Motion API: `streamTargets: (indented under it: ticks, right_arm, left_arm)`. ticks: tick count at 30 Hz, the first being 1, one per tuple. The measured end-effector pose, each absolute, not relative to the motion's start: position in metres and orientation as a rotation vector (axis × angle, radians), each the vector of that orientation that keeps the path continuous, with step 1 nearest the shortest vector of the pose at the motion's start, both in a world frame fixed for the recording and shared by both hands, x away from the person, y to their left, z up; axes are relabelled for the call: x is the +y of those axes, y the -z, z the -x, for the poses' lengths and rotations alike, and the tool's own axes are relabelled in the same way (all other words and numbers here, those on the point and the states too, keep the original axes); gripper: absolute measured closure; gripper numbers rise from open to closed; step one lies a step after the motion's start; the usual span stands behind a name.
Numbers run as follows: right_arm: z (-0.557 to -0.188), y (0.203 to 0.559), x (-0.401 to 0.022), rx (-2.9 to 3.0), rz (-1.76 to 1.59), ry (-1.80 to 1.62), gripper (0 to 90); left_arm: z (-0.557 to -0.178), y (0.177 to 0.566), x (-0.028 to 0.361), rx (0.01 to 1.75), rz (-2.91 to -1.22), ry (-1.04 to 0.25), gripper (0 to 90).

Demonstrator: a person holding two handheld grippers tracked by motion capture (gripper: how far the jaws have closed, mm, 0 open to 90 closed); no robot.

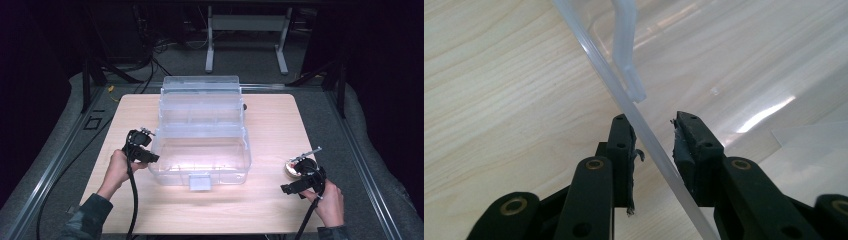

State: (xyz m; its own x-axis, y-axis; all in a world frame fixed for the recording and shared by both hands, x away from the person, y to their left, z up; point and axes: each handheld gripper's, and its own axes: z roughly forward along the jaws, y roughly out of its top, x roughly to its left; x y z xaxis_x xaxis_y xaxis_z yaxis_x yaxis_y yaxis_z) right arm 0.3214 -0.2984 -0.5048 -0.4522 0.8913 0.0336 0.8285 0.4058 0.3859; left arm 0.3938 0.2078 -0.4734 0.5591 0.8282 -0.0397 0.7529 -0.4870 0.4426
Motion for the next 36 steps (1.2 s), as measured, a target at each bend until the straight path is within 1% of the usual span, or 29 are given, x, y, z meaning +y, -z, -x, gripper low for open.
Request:
streamTargets:
  ticks: [18,30,34,35,36]
  right_arm:
    - [-0.326,0.509,-0.306,2.469,-1.572,-0.531,0.0]
    - [-0.331,0.509,-0.309,2.449,-1.571,-0.471,0.0]
    - [-0.334,0.507,-0.312,2.435,-1.573,-0.471,0.0]
    - [-0.335,0.507,-0.313,2.434,-1.576,-0.475,0.0]
    - [-0.335,0.507,-0.313,2.432,-1.578,-0.478,0.0]
  left_arm:
    - [-0.396,0.473,0.168,1.216,-2.424,-0.230,67.6]
    - [-0.399,0.473,0.142,1.191,-2.445,-0.210,66.2]
    - [-0.401,0.473,0.139,1.176,-2.450,-0.202,64.4]
    - [-0.401,0.473,0.142,1.169,-2.436,-0.184,63.4]
    - [-0.401,0.473,0.142,1.169,-2.436,-0.184,60.7]
